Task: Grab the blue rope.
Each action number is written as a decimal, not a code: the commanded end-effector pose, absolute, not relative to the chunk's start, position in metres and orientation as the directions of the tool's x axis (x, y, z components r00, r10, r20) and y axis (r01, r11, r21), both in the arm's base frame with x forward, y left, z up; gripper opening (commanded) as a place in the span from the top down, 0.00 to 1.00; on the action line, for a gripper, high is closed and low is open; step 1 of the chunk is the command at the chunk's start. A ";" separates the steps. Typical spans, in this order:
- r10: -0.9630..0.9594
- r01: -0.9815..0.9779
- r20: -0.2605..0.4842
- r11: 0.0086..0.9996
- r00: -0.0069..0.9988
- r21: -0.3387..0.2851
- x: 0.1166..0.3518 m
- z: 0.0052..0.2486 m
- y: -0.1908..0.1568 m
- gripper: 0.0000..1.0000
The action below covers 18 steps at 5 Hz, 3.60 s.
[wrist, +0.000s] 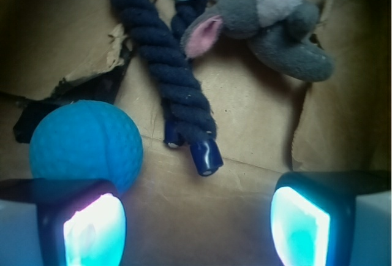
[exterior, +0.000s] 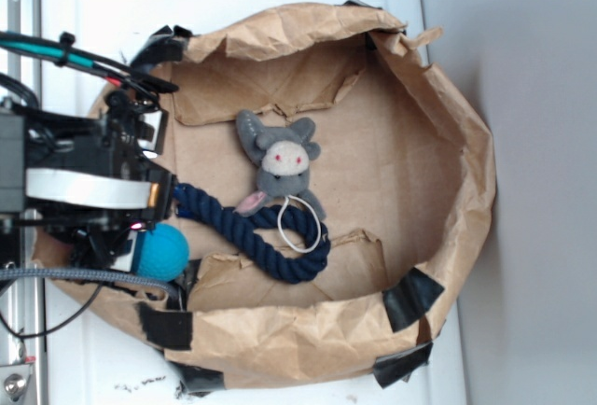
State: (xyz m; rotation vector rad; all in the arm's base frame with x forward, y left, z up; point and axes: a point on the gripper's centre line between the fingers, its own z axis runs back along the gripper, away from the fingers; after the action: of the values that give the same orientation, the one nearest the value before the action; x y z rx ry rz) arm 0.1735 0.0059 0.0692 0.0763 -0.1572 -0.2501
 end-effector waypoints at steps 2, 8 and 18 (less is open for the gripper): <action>-0.277 0.265 0.151 0.959 0.949 0.098 0.175 0.074 -0.001 0.00; -0.360 0.357 0.022 0.914 0.933 -0.192 0.258 0.093 -0.024 0.00; -0.288 0.286 0.037 0.911 0.957 -0.297 0.215 0.094 -0.020 1.00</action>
State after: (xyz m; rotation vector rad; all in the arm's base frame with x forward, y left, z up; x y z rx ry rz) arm 0.2065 -0.0217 0.0838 -0.3124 0.0538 -0.3059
